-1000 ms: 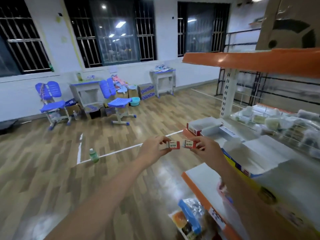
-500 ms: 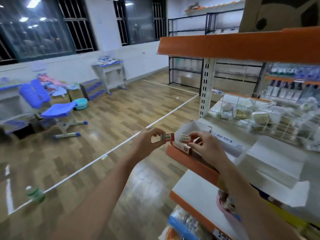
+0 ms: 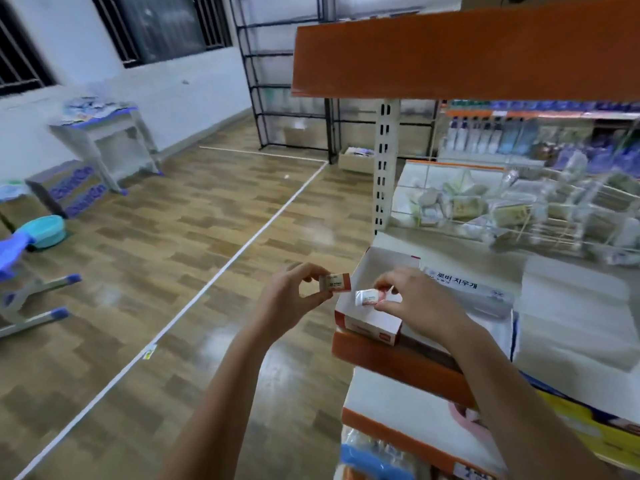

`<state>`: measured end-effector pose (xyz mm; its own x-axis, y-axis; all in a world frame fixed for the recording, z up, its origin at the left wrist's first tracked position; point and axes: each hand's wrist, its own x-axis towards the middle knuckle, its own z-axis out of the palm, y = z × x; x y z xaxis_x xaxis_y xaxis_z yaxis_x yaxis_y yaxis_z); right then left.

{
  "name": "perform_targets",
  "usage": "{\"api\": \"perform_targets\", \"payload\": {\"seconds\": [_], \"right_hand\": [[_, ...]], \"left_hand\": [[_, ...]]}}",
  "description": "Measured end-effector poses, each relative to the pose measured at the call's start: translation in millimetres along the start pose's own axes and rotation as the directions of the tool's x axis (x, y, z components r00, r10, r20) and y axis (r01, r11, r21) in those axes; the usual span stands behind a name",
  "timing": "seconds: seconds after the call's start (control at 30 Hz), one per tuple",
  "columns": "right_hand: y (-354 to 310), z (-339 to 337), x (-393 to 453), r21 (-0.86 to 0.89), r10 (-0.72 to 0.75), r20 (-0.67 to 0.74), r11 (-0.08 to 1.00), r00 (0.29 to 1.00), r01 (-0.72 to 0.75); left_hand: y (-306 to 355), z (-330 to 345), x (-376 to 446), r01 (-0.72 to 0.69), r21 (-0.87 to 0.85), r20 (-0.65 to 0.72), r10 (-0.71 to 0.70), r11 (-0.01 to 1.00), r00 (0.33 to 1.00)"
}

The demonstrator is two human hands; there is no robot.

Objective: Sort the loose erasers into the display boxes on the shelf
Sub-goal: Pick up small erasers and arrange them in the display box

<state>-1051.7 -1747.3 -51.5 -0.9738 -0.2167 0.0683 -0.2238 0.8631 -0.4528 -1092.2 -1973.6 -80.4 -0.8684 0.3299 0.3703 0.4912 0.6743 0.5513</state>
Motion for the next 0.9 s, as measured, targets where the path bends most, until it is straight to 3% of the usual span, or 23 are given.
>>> {"api": "perform_targets", "payload": {"seconds": [0.3,0.53,0.9], "right_hand": [[-18,14,21,-0.091,0.151,0.151,0.986,0.977,-0.138],[-22,22,29,-0.1,0.253,0.225,0.967,0.941,-0.236],[-20,24,35,-0.023,0.255,0.397,0.963,0.882,-0.269]], "left_hand": [[-38,7,34,-0.12,-0.132,0.134,0.137,0.984,0.981],[-45,21,46,-0.093,-0.247,0.198,0.145,0.964,0.969],[-42,25,52,-0.054,-0.274,0.271,0.131,0.96,0.954]]}}
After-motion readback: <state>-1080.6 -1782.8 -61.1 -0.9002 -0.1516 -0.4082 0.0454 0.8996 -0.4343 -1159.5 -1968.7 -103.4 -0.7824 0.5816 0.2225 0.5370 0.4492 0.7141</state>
